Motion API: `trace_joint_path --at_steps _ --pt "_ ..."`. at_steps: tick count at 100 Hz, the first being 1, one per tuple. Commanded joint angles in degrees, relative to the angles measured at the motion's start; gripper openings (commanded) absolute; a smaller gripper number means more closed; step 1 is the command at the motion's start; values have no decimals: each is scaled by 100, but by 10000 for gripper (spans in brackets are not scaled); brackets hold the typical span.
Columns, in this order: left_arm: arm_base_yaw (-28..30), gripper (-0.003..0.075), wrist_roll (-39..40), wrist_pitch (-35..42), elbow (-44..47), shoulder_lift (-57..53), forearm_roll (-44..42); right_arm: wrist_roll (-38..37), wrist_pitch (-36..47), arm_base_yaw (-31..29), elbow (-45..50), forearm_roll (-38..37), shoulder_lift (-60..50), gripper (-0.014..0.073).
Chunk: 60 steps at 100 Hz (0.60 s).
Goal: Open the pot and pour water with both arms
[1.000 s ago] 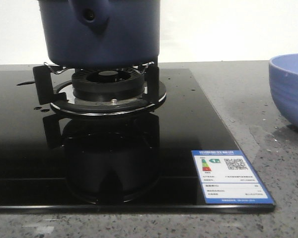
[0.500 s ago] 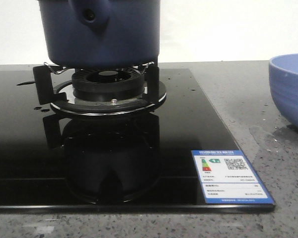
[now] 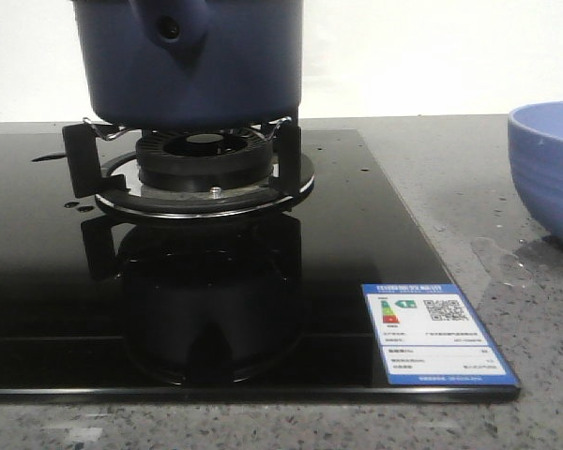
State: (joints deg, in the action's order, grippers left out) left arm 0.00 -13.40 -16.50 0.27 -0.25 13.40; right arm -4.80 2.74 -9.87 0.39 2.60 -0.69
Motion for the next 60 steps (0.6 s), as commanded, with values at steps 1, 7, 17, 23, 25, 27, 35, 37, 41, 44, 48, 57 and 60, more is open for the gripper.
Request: trace_joint_path --at_steps 1,7,17,23,25,27,35,37,41,44,48,57,60 --pt "5 -20 48 1095 157 -157 1352 -52 1134 -33 144 661 -94 -64" --pt "5 -20 48 1489 157 -157 2420 -302 1237 -33 133 1362 -94 -64" --pt "5 -20 48 2106 145 -157 3992 -302 1160 -33 133 2202 -94 -64" --pt "5 -20 48 2366 145 -157 4918 -302 1041 -33 122 2360 -94 -64" --pt "5 -20 48 2424 145 -157 5197 -302 1013 -33 122 2373 -94 -64" --pt "5 -20 48 2455 145 -157 5452 -302 977 -33 106 2372 -94 -64" --pt "5 -20 48 2609 145 -157 5933 -302 810 -33 7 2372 -94 -64" --pt "5 -20 48 2670 145 -157 5961 -302 726 -33 -39 2372 -94 -64" --pt "5 -20 48 2752 133 -157 6009 -302 501 -33 -145 2372 -94 -64" --pt "5 -20 48 2752 113 -157 6034 -302 300 -33 -234 2372 -83 -64" --pt "0 -20 48 2752 88 -157 6047 -302 -64 -33 -391 2372 -71 -64" --pt "-5 -20 48 2313 -78 -131 6043 -292 -782 -33 -772 2359 89 -64" --pt "-5 -20 36 2068 -182 -87 5958 -292 -1049 -33 -893 2359 178 -64"
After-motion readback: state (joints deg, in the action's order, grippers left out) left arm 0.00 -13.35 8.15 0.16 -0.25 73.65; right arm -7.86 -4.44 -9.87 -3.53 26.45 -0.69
